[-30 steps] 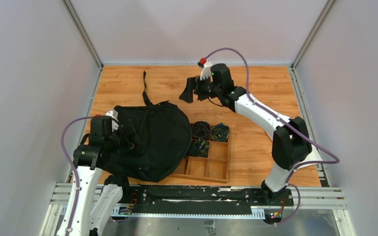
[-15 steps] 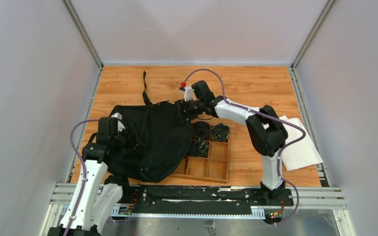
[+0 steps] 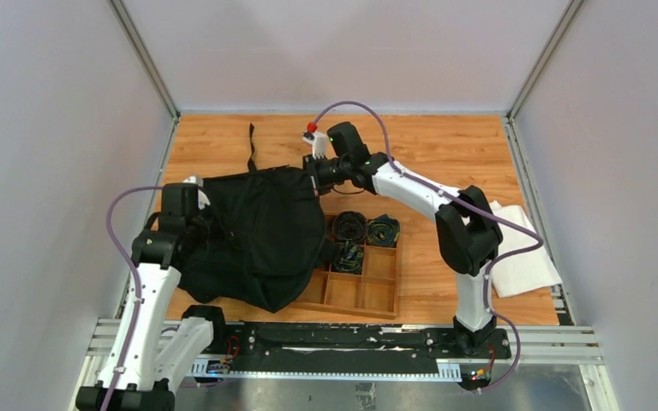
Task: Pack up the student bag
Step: Pick up the student bag at the center of the board, then place the student bag at the center of the board.
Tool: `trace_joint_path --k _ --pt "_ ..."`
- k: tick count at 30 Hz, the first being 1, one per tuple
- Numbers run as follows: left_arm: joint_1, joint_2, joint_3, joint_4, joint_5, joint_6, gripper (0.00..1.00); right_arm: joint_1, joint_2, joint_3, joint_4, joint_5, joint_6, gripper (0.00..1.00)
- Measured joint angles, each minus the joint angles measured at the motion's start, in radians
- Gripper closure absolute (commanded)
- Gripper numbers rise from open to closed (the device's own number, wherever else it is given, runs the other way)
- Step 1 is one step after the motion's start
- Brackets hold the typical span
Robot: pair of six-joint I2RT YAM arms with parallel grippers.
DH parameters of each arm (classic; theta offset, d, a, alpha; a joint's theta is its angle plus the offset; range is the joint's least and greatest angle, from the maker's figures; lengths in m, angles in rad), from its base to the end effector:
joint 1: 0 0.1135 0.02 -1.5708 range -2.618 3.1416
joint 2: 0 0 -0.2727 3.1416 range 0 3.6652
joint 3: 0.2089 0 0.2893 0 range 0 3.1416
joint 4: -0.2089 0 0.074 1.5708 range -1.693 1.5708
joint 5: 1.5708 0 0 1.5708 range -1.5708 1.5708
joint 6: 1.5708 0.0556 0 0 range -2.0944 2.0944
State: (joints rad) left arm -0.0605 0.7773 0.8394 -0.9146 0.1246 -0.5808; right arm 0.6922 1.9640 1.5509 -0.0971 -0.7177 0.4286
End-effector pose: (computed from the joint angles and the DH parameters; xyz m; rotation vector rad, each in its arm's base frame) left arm 0.1886 -0.0183 0.2849 -0.5777 2.3944 -0.4372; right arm 0.3684 0.3529 0.2501 -0.7724 2.1274 1.3912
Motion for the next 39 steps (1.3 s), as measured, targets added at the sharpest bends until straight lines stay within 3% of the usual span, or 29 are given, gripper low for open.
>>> trace_joint_path --k 11,20,27,28,30,31,34,36,39 --pt "0.000 0.312 0.438 0.002 -0.089 0.100 1.00 -0.008 -0.124 0.204 -0.121 0.180 0.006 1.00" --pt "-0.015 0.556 0.567 0.296 0.075 0.084 1.00 -0.152 -0.264 0.145 -0.142 0.348 0.023 1.00" --pt "-0.132 0.803 0.641 0.433 0.100 0.106 1.00 -0.208 -0.328 0.006 -0.148 0.452 0.003 1.00" --pt "-0.150 0.838 0.664 0.435 0.099 0.117 0.95 -0.216 -0.332 -0.016 -0.159 0.461 -0.003 1.00" --pt "-0.179 0.894 0.706 0.435 0.098 0.135 0.75 -0.232 -0.340 -0.059 -0.165 0.473 -0.010 1.00" --pt "-0.188 0.911 0.717 0.435 0.097 0.141 0.62 -0.243 -0.346 -0.085 -0.167 0.477 -0.013 0.94" --pt "-0.206 0.920 0.719 0.434 0.090 0.156 0.37 -0.264 -0.369 -0.138 -0.196 0.484 -0.034 0.40" --pt "-0.206 0.914 0.720 0.434 0.081 0.164 0.33 -0.268 -0.379 -0.148 -0.235 0.483 -0.045 0.23" --pt "-0.204 0.898 0.725 0.414 0.053 0.184 0.32 -0.272 -0.383 -0.149 -0.291 0.478 -0.074 0.15"
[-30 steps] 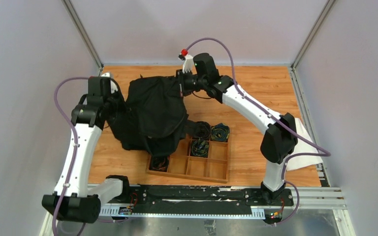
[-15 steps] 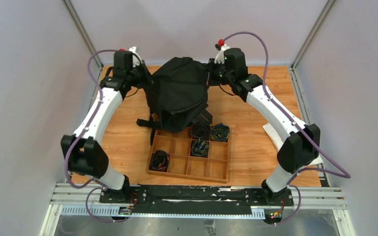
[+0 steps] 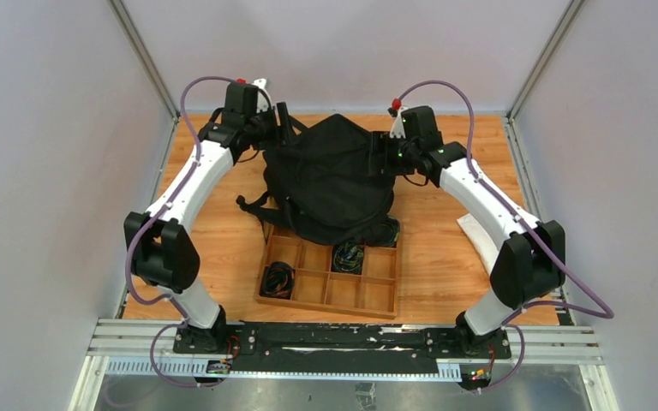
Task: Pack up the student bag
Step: Place the student bag at the center of the board.
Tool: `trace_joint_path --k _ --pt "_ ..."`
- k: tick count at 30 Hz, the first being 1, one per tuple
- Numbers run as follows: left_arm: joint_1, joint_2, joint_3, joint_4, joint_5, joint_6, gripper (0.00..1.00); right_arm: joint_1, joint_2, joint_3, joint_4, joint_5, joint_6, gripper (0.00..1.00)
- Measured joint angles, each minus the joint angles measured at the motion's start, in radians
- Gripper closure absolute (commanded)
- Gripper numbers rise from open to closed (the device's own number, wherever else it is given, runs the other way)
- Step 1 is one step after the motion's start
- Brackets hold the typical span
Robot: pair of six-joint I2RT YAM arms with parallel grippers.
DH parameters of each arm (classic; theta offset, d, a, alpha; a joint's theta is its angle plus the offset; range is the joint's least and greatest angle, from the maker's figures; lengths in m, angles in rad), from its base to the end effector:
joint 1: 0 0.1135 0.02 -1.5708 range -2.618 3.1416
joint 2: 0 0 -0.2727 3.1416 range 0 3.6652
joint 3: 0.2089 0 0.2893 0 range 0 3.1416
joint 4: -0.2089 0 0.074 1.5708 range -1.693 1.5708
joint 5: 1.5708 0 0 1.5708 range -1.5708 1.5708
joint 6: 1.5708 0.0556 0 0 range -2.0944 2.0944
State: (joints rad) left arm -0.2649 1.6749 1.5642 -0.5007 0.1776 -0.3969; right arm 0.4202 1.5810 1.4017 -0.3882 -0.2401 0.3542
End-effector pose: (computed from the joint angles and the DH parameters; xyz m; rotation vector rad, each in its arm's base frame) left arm 0.4237 -0.1251 0.3392 -0.0439 2.2278 -0.5637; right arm 0.3780 0.1834 0.3259 -0.2180 2.1936 0.7012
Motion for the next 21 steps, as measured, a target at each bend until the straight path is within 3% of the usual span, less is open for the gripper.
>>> trace_joint_path --k 6,12,13,15,16,18,21 --pt "0.000 -0.120 -0.033 -0.068 -0.098 0.043 0.31 -0.060 -0.055 -0.059 -0.091 0.003 -0.061 0.07" --pt "0.000 -0.402 -0.229 -0.101 -0.133 0.068 0.36 -0.075 -0.244 -0.154 -0.151 0.128 -0.119 0.07" --pt "0.000 -0.439 -0.270 -0.102 -0.129 0.064 0.38 -0.075 -0.278 -0.164 -0.157 0.141 -0.124 0.19" --pt "0.000 -0.483 -0.340 -0.113 -0.121 0.051 0.40 -0.075 -0.331 -0.182 -0.153 0.142 -0.131 0.54" --pt "0.000 -0.494 -0.374 -0.116 -0.113 0.044 0.41 -0.075 -0.351 -0.192 -0.146 0.130 -0.140 0.64" --pt "0.000 -0.490 -0.426 -0.116 -0.096 0.029 0.41 -0.068 -0.381 -0.217 -0.121 0.072 -0.126 0.68" --pt "0.000 -0.460 -0.470 -0.118 -0.072 0.018 0.42 0.007 -0.365 -0.222 -0.095 0.025 -0.118 0.59"
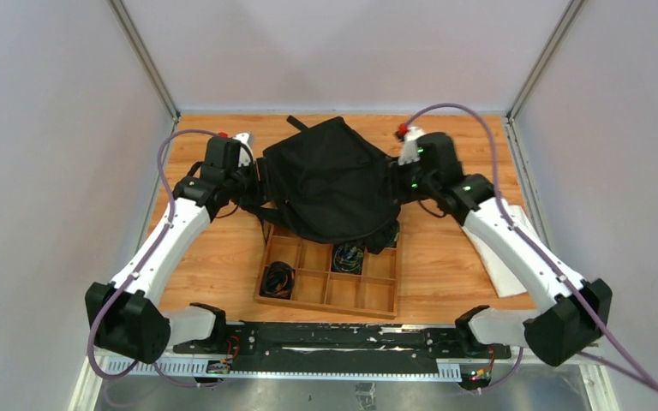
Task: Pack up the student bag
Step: Place the student bag at the center of the board.
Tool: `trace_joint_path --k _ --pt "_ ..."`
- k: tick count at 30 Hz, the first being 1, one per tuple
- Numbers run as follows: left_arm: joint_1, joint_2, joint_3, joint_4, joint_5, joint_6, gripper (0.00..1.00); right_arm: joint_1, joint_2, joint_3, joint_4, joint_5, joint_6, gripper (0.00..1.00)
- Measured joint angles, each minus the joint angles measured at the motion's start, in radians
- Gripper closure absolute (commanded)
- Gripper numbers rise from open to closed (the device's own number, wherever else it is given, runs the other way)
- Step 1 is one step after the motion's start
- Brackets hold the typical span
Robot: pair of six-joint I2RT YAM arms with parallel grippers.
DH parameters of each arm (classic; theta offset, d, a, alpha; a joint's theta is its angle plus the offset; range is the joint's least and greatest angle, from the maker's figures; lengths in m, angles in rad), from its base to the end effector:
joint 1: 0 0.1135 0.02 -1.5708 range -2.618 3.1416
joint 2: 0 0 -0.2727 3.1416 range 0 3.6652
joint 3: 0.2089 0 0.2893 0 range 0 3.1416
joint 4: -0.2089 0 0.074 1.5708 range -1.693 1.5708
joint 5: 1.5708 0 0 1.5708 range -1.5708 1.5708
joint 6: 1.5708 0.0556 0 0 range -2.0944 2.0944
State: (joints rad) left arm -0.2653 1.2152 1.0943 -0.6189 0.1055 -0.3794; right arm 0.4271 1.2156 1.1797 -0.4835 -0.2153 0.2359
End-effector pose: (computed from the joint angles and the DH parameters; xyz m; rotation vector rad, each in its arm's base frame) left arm 0.2964 -0.0866 0.3074 -0.0792 2.3467 -0.4456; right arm 0.2877 0.1440 0.3553 -0.3369 2.1120 0.6211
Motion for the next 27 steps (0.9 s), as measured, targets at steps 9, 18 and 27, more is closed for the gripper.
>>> trace_joint_path --k 9,18,27 --pt "0.000 0.011 -0.065 0.032 0.076 -0.025 0.44 0.486 0.236 0.051 -0.076 0.166 -0.170 0.30" --pt "0.000 -0.048 -0.117 0.036 0.048 -0.040 0.43 0.539 0.316 0.082 -0.092 0.276 -0.285 0.37" --pt "0.000 -0.058 -0.114 0.034 0.045 -0.032 0.45 0.539 0.371 0.091 -0.086 0.325 -0.321 1.00"
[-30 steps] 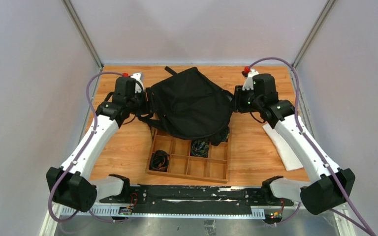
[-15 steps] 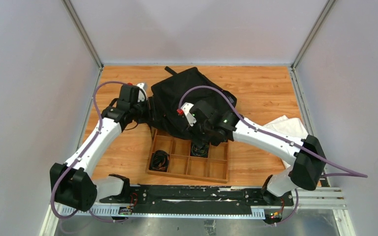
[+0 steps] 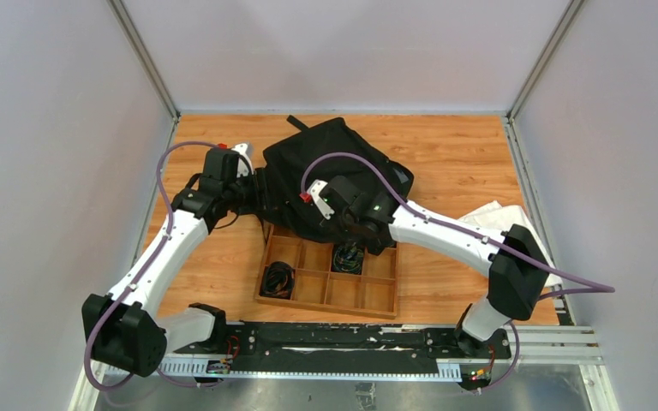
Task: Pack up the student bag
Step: Place the student bag at the center of the board, then zip the student bag at the center of the board.
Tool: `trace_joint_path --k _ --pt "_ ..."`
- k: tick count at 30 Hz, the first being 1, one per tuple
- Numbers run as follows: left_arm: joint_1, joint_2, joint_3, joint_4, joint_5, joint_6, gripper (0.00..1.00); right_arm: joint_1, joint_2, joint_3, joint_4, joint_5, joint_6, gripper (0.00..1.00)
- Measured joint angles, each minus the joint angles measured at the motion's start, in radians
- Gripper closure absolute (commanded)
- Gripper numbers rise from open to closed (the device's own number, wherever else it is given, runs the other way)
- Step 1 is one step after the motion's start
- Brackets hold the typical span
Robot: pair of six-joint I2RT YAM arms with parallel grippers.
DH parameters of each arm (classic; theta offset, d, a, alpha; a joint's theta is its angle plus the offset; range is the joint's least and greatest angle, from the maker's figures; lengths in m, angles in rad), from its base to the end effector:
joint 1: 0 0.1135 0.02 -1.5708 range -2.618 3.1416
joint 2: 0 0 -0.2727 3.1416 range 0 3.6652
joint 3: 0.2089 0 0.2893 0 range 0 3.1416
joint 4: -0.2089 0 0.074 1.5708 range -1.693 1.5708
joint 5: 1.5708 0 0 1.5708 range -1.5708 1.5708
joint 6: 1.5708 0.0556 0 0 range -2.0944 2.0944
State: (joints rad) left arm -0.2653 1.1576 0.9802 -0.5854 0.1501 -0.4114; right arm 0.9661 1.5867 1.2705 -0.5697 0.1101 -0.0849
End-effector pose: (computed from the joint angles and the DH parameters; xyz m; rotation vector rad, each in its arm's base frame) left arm 0.2805 -0.0848 0.2832 -0.0973 2.3779 -0.5063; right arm 0.2289 0.3204 0.2551 -1.1949 2.1571 0.2520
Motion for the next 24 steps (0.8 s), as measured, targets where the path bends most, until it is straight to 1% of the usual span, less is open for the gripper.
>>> trace_joint_path --k 8,13,18,24 --pt "-0.003 0.000 0.000 0.000 0.045 0.010 0.44 0.000 -0.008 0.066 -0.036 0.058 0.005 1.00" --pt "-0.046 -0.010 0.002 0.000 0.051 -0.015 0.44 -0.017 -0.043 0.156 -0.031 0.085 0.007 1.00" --pt "-0.123 -0.048 0.028 0.001 0.036 -0.064 0.44 -0.115 -0.079 0.232 0.035 0.057 0.038 1.00" --pt "-0.127 -0.061 0.031 0.005 -0.062 -0.113 0.44 -0.211 -0.055 0.335 0.051 -0.013 0.062 1.00"
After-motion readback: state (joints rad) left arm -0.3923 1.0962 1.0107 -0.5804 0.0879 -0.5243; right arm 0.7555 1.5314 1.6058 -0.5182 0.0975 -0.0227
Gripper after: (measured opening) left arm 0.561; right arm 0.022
